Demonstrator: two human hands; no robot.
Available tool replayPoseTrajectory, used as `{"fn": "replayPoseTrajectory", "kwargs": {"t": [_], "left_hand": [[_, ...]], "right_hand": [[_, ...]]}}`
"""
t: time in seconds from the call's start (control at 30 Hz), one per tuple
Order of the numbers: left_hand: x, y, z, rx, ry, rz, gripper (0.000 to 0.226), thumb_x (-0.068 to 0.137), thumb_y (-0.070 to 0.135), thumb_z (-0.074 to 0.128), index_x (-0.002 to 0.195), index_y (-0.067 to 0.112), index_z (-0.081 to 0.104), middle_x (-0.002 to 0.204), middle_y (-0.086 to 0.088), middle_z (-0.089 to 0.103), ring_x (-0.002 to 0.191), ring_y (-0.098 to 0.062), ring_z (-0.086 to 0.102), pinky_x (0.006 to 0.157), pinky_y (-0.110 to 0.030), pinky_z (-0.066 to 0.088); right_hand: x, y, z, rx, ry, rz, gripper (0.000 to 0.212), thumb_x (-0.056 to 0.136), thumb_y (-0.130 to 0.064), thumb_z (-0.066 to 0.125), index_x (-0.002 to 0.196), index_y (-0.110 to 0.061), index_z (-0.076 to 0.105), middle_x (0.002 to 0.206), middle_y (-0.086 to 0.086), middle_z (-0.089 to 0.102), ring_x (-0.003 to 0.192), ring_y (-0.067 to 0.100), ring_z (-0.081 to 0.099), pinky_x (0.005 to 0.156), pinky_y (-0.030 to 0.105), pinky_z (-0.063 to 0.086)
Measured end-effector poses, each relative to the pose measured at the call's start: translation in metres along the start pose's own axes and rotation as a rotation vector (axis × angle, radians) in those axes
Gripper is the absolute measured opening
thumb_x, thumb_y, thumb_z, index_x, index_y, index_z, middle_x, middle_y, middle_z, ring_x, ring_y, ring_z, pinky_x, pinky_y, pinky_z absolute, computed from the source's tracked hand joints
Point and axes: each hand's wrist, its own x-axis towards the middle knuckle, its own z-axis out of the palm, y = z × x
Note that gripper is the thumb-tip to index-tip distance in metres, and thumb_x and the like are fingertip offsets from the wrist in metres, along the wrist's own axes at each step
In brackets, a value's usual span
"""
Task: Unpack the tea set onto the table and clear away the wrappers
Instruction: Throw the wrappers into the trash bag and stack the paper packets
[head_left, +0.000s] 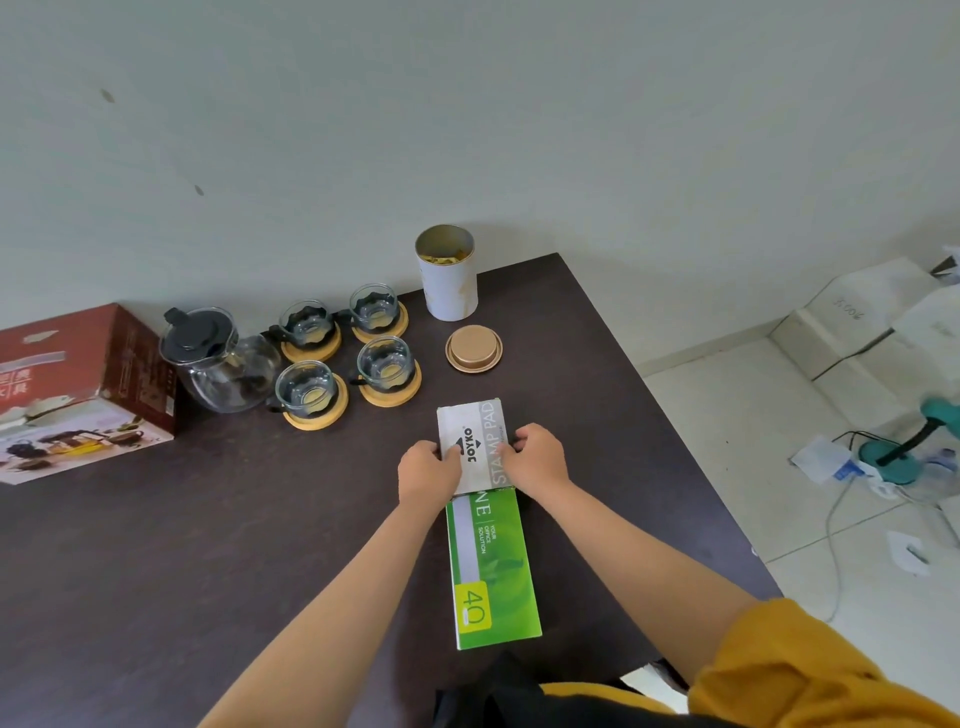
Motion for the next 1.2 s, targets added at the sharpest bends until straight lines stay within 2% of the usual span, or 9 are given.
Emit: {"fn": "replayPoseTrajectory", "kwargs": {"t": [0.03, 0.13, 0.3, 0.43, 0.6, 0.73, 0.83, 0.93, 1.2], "left_hand": [[0.001, 0.000, 0.000, 0.001, 0.004, -0.019, 0.025, 0.091, 0.026, 0.058, 0.073, 0.008, 0.054, 0.064, 0.004, 0.050, 0.068, -0.017, 0.051, 0.053, -0.027, 0.032], [0.006, 0.000, 0.001, -0.016, 0.018, -0.088, 0.033, 0.089, 0.022, 0.059, 0.060, 0.011, 0.048, 0.057, 0.001, 0.047, 0.056, -0.015, 0.045, 0.048, -0.026, 0.031], [0.013, 0.002, 0.001, -0.141, -0.016, -0.220, 0.019, 0.083, 0.015, 0.061, 0.065, 0.013, 0.056, 0.063, -0.004, 0.052, 0.055, -0.018, 0.045, 0.050, -0.025, 0.034], [0.015, 0.003, 0.002, -0.219, -0.012, -0.276, 0.012, 0.079, 0.013, 0.063, 0.067, 0.015, 0.060, 0.066, -0.006, 0.054, 0.059, -0.021, 0.047, 0.054, -0.027, 0.037], [0.012, 0.009, 0.004, -0.274, 0.013, -0.275, 0.019, 0.080, 0.010, 0.060, 0.062, 0.013, 0.064, 0.059, -0.002, 0.058, 0.053, -0.019, 0.048, 0.050, -0.024, 0.035], [0.014, 0.029, 0.010, -0.315, 0.041, -0.257, 0.018, 0.081, 0.009, 0.058, 0.065, 0.011, 0.064, 0.057, -0.001, 0.057, 0.053, -0.018, 0.049, 0.049, -0.023, 0.037], [0.021, 0.054, 0.021, -0.304, 0.053, -0.214, 0.024, 0.083, 0.009, 0.057, 0.059, 0.012, 0.058, 0.053, 0.003, 0.054, 0.047, -0.013, 0.046, 0.038, -0.018, 0.032], [0.031, 0.084, 0.039, -0.318, 0.038, -0.204, 0.014, 0.082, 0.010, 0.057, 0.070, 0.012, 0.064, 0.061, 0.000, 0.060, 0.052, -0.014, 0.051, 0.047, -0.024, 0.038], [0.085, 0.158, 0.079, -0.379, 0.041, -0.182, 0.020, 0.084, 0.015, 0.058, 0.065, 0.010, 0.062, 0.065, -0.003, 0.062, 0.065, -0.022, 0.057, 0.065, -0.032, 0.050]], "right_hand": [[0.001, -0.003, 0.001, -0.010, -0.003, 0.018, 0.011, 0.089, -0.020, 0.059, 0.087, -0.010, 0.061, 0.086, 0.005, 0.063, 0.086, 0.024, 0.059, 0.066, 0.027, 0.041], [0.004, -0.010, 0.006, 0.010, -0.015, 0.105, 0.026, 0.086, -0.013, 0.056, 0.060, -0.011, 0.052, 0.064, 0.003, 0.055, 0.066, 0.023, 0.055, 0.047, 0.027, 0.034], [0.006, -0.013, 0.004, 0.139, -0.049, 0.197, 0.016, 0.084, -0.011, 0.059, 0.072, -0.006, 0.069, 0.067, 0.006, 0.061, 0.057, 0.018, 0.055, 0.045, 0.024, 0.035], [0.007, -0.011, 0.004, 0.258, -0.054, 0.252, 0.016, 0.081, -0.008, 0.059, 0.077, 0.002, 0.070, 0.076, 0.016, 0.069, 0.065, 0.023, 0.064, 0.054, 0.025, 0.040], [0.009, -0.013, 0.000, 0.288, -0.056, 0.239, 0.024, 0.082, -0.007, 0.056, 0.060, -0.011, 0.064, 0.067, 0.005, 0.066, 0.059, 0.019, 0.060, 0.051, 0.024, 0.039], [0.021, -0.010, -0.013, 0.347, -0.025, 0.229, 0.016, 0.081, -0.008, 0.060, 0.074, -0.004, 0.073, 0.077, 0.010, 0.073, 0.072, 0.024, 0.070, 0.064, 0.037, 0.056], [0.037, -0.007, -0.031, 0.374, 0.011, 0.208, 0.015, 0.082, -0.011, 0.062, 0.079, -0.004, 0.075, 0.078, 0.009, 0.074, 0.073, 0.024, 0.071, 0.072, 0.042, 0.057], [0.060, -0.004, -0.059, 0.351, 0.033, 0.182, 0.014, 0.081, -0.011, 0.062, 0.075, -0.007, 0.074, 0.075, 0.008, 0.074, 0.071, 0.023, 0.071, 0.071, 0.042, 0.058], [0.149, -0.013, -0.121, 0.292, 0.055, 0.116, 0.019, 0.076, -0.010, 0.063, 0.084, 0.006, 0.071, 0.085, 0.020, 0.072, 0.081, 0.034, 0.070, 0.076, 0.052, 0.056]]}}
